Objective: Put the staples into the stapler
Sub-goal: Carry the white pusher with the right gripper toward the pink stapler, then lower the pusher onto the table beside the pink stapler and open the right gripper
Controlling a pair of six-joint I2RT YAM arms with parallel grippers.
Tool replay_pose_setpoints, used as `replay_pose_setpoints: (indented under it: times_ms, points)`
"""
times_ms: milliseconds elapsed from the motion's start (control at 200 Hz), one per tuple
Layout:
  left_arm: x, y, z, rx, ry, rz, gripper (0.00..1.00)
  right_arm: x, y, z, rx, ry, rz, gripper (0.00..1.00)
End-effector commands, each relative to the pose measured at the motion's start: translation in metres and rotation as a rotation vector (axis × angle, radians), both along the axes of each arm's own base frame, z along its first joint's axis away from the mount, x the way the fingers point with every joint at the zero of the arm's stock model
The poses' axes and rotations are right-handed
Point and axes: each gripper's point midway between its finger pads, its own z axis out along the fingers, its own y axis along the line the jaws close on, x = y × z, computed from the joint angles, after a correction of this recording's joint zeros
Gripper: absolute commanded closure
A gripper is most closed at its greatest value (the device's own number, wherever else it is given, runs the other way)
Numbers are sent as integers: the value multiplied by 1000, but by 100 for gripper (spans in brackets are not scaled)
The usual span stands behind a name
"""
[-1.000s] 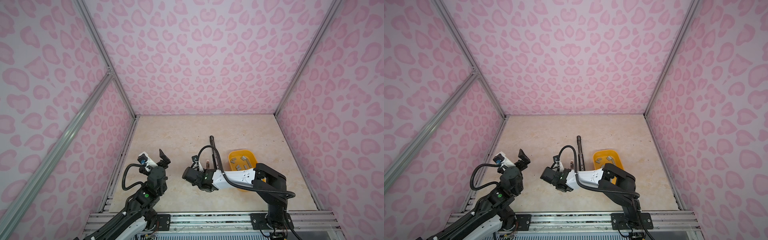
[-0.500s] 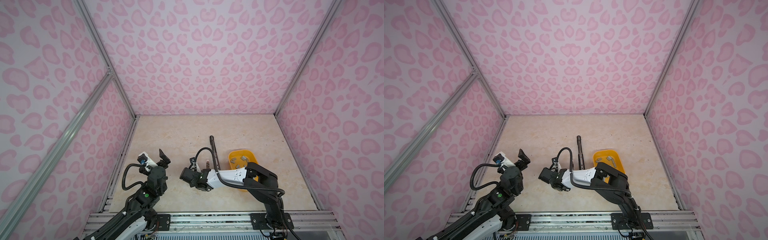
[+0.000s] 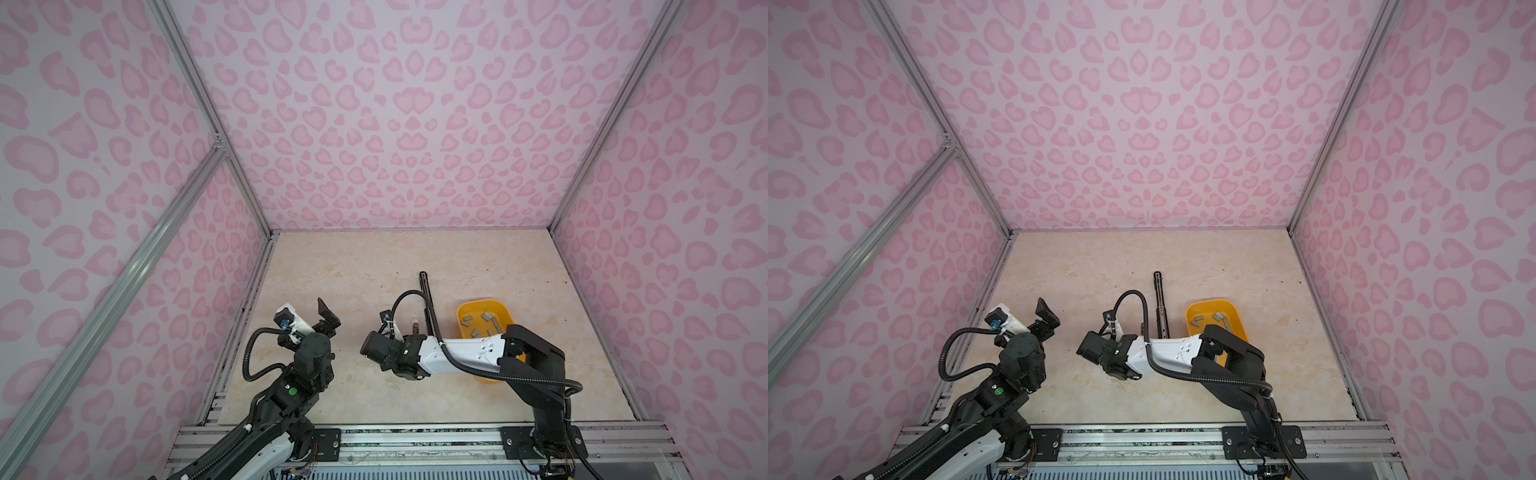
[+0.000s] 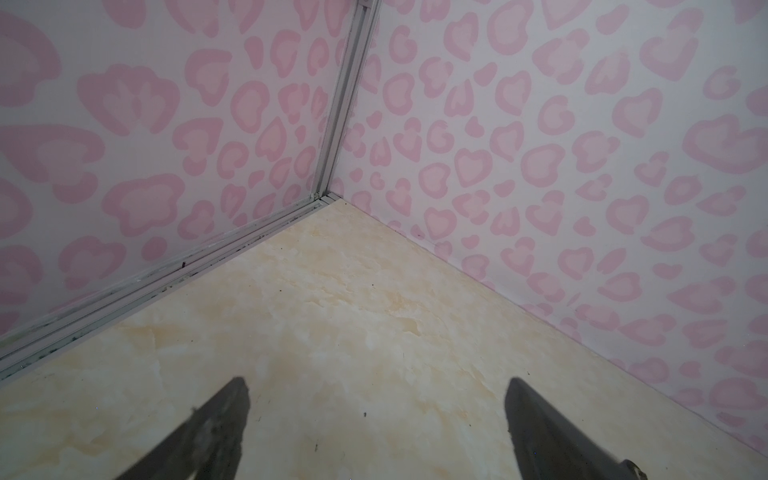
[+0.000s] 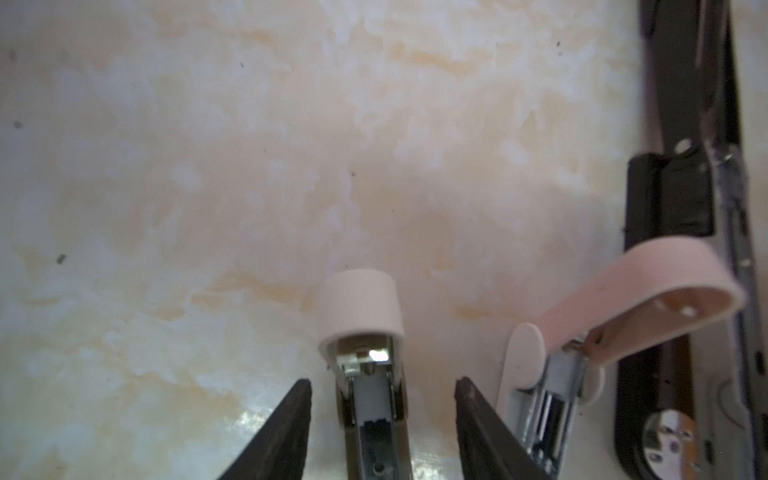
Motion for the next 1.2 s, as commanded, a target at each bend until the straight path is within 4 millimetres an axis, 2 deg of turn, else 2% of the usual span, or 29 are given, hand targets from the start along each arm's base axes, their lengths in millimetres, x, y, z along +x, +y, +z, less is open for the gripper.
replay_pose_setpoints:
  times_ms: [0, 150, 340, 670, 890, 1195]
  points:
    - [0, 1, 7, -20, -18, 5, 3, 12, -22, 21, -48, -103, -33, 44]
    - [-1, 1, 8, -24, -24, 6, 3, 20, -51, 36, -75, -150, -93, 46]
    - [-1, 2, 8, -25, -25, 6, 3, 30, -70, 26, -101, -116, -130, 46]
    - [1, 0, 5, -21, -14, 2, 3, 41, -64, 1, -103, -26, -111, 41]
    - [2, -1, 4, -21, -8, -4, 3, 44, -52, -2, -80, -10, -70, 47]
    - [2, -2, 6, -24, -10, -8, 3, 43, -48, -3, -67, 0, -52, 53]
